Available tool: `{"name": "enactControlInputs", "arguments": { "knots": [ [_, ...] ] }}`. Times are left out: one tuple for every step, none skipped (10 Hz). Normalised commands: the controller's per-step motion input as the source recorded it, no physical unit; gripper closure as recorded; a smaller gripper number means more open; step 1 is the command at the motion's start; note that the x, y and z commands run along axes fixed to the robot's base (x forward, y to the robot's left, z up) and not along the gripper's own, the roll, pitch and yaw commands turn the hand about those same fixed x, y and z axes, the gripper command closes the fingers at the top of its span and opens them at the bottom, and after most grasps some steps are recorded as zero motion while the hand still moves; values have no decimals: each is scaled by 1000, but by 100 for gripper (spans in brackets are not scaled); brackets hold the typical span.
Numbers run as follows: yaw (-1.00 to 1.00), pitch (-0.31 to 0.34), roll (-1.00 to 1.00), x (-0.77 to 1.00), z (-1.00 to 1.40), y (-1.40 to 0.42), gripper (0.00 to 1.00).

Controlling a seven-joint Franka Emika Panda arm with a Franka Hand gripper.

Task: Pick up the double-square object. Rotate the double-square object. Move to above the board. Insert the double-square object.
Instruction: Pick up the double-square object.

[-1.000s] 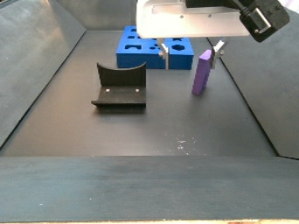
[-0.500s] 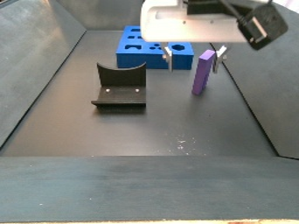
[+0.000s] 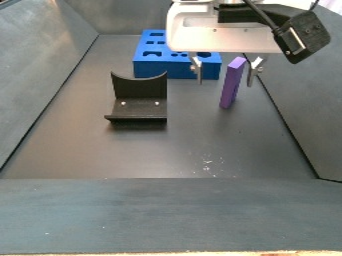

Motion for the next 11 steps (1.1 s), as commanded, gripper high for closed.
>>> {"name": "enactControlInputs", "arguments": {
  "knots": [
    [0, -9, -17, -114, 0, -3, 0],
    [0, 0, 0, -23, 0, 0, 0],
    [0, 0, -11, -180, -23, -46, 0],
    [0, 0, -54, -249, -37, -86, 0],
    [0, 0, -71, -260, -26, -109, 0],
    [0, 0, -89, -229, -34, -129, 0],
    [-3, 0, -120, -223, -54, -154, 0],
    [-20, 0, -157, -194, -54, -191, 0],
    [-57, -60, -169, -177, -60, -211, 0],
    [-60, -154, -169, -94, -26, -220, 0],
    [-57, -209, -140, -49, -23, -223, 0]
  ]
}}
